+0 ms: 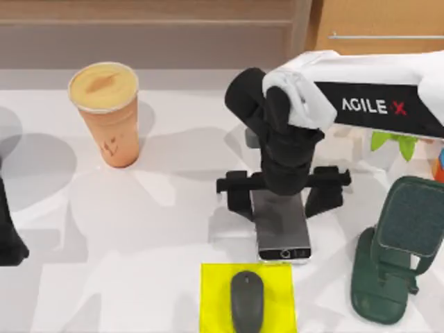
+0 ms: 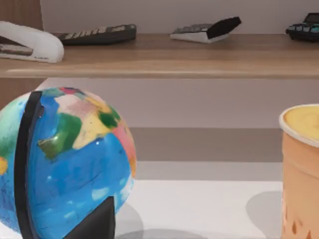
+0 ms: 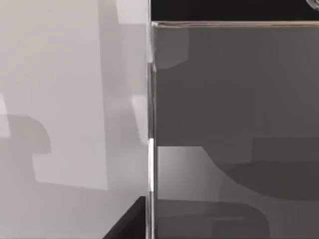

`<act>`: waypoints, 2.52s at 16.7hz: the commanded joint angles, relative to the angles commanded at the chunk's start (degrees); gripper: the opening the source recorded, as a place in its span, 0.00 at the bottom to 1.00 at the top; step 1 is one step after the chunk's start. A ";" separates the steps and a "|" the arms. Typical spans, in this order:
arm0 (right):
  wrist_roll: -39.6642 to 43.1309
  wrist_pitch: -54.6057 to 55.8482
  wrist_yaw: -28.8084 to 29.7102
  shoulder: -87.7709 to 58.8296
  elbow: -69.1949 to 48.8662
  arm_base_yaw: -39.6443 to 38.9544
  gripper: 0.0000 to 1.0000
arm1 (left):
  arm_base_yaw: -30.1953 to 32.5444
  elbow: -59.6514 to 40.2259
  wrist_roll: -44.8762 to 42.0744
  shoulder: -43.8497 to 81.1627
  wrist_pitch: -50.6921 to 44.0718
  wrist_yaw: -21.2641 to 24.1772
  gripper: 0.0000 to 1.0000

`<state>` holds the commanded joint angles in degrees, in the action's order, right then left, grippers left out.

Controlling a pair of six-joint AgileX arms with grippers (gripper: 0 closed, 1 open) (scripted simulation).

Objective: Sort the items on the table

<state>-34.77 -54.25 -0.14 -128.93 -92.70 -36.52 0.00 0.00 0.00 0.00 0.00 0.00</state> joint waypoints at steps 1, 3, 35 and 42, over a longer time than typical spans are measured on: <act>0.00 0.00 0.00 0.00 0.00 0.00 0.00 | 0.00 0.00 0.00 0.00 0.00 0.00 1.00; 0.00 0.00 0.00 0.00 0.00 0.00 0.00 | 0.00 0.00 0.00 0.00 0.00 0.00 1.00; -51.97 -17.24 52.30 44.36 33.71 -37.34 0.00 | 0.00 0.00 0.00 0.00 0.00 0.00 1.00; -61.01 -19.19 63.49 54.91 41.84 -40.26 0.00 | 0.00 0.00 0.00 0.00 0.00 0.00 1.00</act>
<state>-95.79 -73.44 63.35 -74.01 -50.87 -76.78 0.00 0.00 0.00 0.00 0.00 0.00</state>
